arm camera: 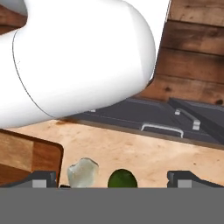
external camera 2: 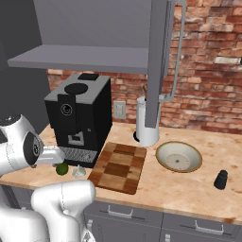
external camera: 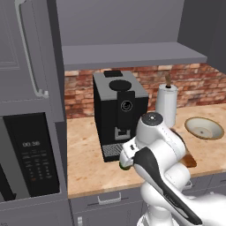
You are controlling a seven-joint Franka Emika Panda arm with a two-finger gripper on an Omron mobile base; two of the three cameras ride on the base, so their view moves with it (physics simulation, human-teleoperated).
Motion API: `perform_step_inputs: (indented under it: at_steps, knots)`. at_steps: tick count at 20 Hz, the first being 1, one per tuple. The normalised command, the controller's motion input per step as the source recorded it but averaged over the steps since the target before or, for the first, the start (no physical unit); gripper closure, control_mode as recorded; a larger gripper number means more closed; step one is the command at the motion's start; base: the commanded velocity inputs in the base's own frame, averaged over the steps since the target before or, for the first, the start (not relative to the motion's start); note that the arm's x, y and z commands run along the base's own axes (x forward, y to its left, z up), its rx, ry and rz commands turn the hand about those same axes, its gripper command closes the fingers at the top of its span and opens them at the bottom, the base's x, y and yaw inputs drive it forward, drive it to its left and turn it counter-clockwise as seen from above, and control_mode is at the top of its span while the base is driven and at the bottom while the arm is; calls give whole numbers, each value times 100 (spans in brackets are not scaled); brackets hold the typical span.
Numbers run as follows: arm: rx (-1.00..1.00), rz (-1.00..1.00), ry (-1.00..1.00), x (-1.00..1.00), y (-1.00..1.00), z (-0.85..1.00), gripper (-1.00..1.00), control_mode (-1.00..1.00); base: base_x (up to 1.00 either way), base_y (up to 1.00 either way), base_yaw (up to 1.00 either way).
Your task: Open the cabinet. Place the bowl and condiment on the counter. Then place the lime and garlic on the cutting board.
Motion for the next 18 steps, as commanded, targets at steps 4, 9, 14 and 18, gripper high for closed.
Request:
perform_step_inputs:
  at_steps: [4, 9, 14, 18]
  knots:
    - [0, 0, 4, 13, 0, -22, -100, -100, 0, 0, 0]
    - [0, 0, 3, 14, 0, -20, -100, -100, 0, 0, 0]
    - [0, 0, 1, 12, 3, -12, -100, -100, 0, 0, 0]
    - [0, 0, 2, 10, 8, -9, -100, -100, 0, 0, 0]
